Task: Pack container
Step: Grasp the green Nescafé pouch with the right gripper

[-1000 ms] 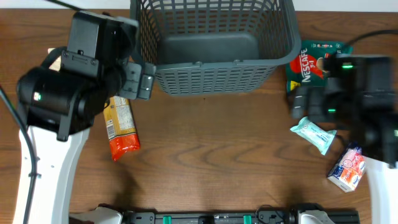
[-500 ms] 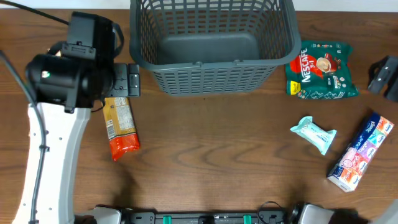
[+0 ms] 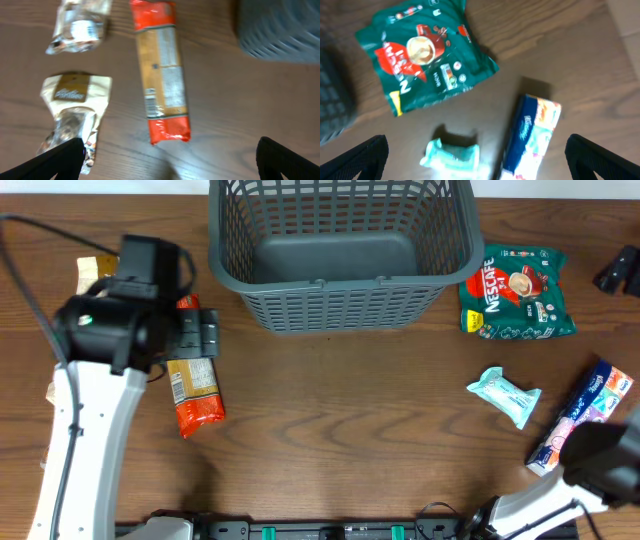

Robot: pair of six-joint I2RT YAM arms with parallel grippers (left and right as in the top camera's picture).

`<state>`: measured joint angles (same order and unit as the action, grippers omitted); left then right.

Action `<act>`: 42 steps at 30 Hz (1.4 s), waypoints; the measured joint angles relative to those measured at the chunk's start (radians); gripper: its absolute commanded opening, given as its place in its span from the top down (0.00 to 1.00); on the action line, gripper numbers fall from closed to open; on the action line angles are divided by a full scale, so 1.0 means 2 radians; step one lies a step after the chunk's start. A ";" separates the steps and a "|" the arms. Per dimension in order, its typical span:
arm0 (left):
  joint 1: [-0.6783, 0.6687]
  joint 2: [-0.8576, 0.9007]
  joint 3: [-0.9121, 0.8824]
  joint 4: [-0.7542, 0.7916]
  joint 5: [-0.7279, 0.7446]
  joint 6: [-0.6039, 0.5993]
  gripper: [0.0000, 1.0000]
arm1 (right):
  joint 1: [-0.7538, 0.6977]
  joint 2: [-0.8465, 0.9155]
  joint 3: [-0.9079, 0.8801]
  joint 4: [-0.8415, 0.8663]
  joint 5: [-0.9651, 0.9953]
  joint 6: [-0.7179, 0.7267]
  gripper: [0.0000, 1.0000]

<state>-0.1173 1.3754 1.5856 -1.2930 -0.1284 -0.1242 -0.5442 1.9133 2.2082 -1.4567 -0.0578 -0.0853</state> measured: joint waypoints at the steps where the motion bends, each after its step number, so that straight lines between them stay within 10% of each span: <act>1: 0.012 -0.003 0.000 0.000 -0.002 -0.002 0.01 | 0.000 0.013 0.000 0.007 -0.002 -0.002 0.01; 36: 0.072 -0.008 0.000 0.043 -0.005 -0.007 0.01 | 0.031 0.297 0.004 0.188 -0.157 -0.133 0.02; 42: 0.072 -0.008 0.000 0.043 -0.001 -0.013 0.01 | 0.036 0.311 0.012 0.191 -0.199 -0.131 0.53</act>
<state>0.0265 1.3598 1.5856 -1.2076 -0.1295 -0.1501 -0.4725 2.5362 2.2322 -1.0756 -0.4549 -0.3477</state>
